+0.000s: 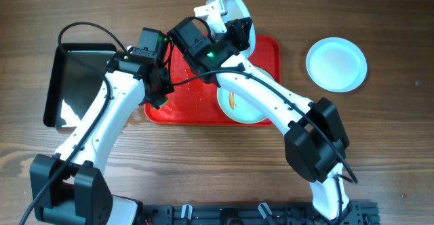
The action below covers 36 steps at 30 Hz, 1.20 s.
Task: Clean dirty plates on tray and stack at the side
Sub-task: 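Lift the sponge off the plate and raise the right gripper, then carry the lower-left plate right and stack it on the table plate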
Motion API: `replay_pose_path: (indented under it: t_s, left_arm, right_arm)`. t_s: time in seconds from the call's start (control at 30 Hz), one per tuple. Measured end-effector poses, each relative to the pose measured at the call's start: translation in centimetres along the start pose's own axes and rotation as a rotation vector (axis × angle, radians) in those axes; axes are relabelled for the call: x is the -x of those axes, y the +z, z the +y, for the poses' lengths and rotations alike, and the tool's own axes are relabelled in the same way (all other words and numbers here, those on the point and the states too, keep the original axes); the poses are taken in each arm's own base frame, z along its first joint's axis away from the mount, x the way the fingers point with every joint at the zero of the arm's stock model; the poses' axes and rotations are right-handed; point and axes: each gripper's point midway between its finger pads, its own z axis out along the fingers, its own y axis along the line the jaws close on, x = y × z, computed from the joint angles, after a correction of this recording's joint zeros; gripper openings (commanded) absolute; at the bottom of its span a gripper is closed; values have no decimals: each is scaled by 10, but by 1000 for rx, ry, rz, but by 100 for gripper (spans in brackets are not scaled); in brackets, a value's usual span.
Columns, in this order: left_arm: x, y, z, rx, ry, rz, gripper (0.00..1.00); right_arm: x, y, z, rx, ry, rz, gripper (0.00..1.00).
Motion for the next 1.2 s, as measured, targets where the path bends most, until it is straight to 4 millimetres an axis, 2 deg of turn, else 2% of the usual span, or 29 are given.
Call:
replay_pose_path:
  t_s: [0.1,0.17,0.23,0.27,0.3,0.33,0.37,0.4,0.43,0.53,0.6,0.73,0.77,0.8,0.83,0.93,1.0,1.07,1.1,1.17,1.2]
  left_arm:
    - [1,0,-1,-3,-1,-4,4]
    - [1,0,-1,-4,0,-6,4]
    - [1,0,-1,-4,0,-6,4]
    - [2,0,-1,-5,0,-7,4]
    - [1,0,-1,-4,0,-6,4]
    - [2,0,-1,-5,-1,-7,4]
    - [2,0,-1,-5,0,-7,4]
    - [1,0,-1,-4,-1,-6,4]
    - [1,0,-1,-4,0,-6,4]
    - [3,0,-3,-10,-2,-14,4]
    - [4,0,-3,-11,-2,-16,4]
    - [3,0,-2,-7,-1,-11,4]
    - [3,0,-2,-7,-1,-11,4]
    - [3,0,-2,-8,-1,-11,4]
    - [3,0,-2,-8,-1,-11,4]
    - [5,0,-3,-13,-3,-19,4]
    - [5,0,-4,-14,-3,-20,4]
    - [5,0,-4,-18,-3,-19,4]
    - [5,0,-5,-21,-3,-17,4]
    - [5,0,-6,-25,-3,-17,4]
    - [5,0,-6,-26,-4,-18,4]
  right_arm:
    - [-17,1,20,161,66,74,4]
    - [-28,6,27,337,219,183,4]
    - [-18,14,14,536,408,249,4]
    - [-13,14,9,610,446,255,5]
    - [-9,15,4,645,457,251,4]
    - [-6,8,-3,801,473,266,4]
    - [-13,3,1,885,437,297,4]
    - [-20,2,4,920,413,322,4]
    - [-36,3,4,945,390,382,4]
    - [-42,17,3,995,439,409,4]
    - [-59,17,1,989,406,471,4]
    - [-85,46,-22,902,517,597,4]
    - [-106,70,-44,854,594,675,4]
    - [-121,87,-59,830,648,719,4]
    - [-145,104,-81,808,714,788,4]
    - [-207,146,-137,698,886,907,4]
    - [-252,168,-164,615,985,961,4]
    - [-294,183,-169,559,1052,998,4]
    - [-308,186,-165,549,1067,1012,5]
    - [-323,192,-154,541,1076,1008,15]
    - [-325,194,-148,548,1078,996,15]
